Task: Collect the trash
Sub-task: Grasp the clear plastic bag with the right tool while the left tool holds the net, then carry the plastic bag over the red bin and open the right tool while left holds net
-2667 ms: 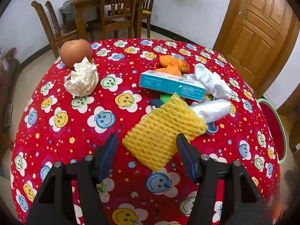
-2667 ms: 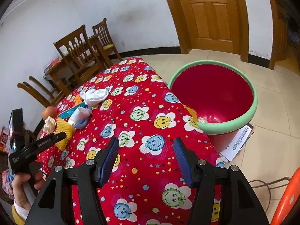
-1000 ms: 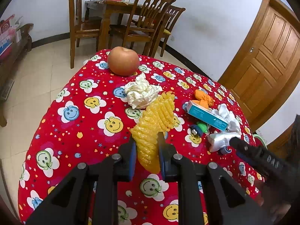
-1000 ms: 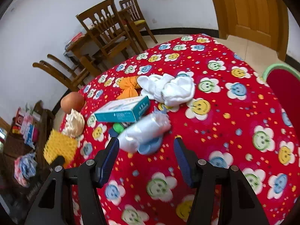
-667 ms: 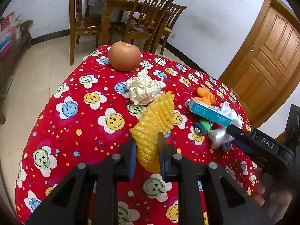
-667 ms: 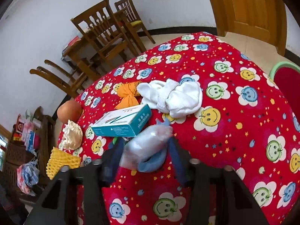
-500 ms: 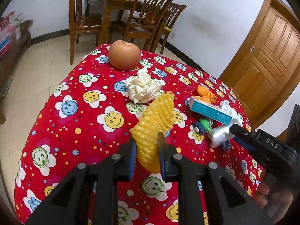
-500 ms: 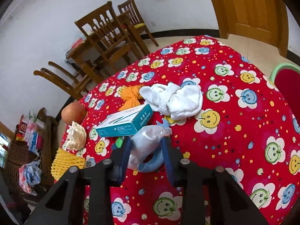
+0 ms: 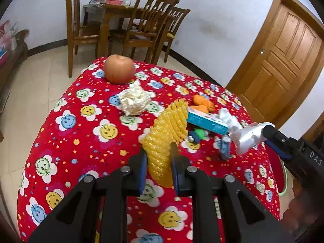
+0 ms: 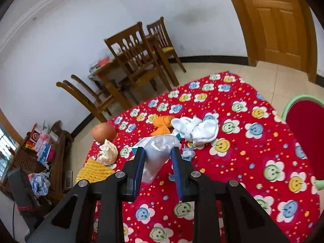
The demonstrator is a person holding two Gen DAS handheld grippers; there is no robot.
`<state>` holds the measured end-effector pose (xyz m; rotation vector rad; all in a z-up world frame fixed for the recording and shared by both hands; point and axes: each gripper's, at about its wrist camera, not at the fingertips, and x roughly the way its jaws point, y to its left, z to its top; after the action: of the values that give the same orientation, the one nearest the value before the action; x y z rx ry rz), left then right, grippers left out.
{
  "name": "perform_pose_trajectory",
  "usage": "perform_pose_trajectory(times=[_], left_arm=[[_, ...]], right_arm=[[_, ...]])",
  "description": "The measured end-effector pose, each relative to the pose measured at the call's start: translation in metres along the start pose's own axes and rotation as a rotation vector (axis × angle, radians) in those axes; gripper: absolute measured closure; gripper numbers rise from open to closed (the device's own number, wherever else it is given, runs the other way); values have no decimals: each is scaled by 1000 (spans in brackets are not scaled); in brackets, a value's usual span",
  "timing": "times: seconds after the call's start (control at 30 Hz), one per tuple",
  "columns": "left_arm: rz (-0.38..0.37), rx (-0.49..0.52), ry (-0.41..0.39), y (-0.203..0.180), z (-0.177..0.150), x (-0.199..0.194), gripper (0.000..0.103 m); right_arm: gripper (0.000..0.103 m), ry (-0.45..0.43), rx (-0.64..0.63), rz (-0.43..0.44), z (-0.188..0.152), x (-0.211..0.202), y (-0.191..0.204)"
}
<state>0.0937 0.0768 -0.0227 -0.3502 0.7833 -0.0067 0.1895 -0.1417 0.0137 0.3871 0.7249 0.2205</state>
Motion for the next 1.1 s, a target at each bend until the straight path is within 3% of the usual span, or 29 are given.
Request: perform_pose_trajectory(times=[0.37, 1.1], left_arm=[[-115, 67, 12, -45, -4, -17, 83], [-287, 227, 116, -157, -27, -12, 83]], right_arm=[[76, -75, 14, -8, -1, -56, -22], [76, -201, 174, -192, -10, -133, -133]])
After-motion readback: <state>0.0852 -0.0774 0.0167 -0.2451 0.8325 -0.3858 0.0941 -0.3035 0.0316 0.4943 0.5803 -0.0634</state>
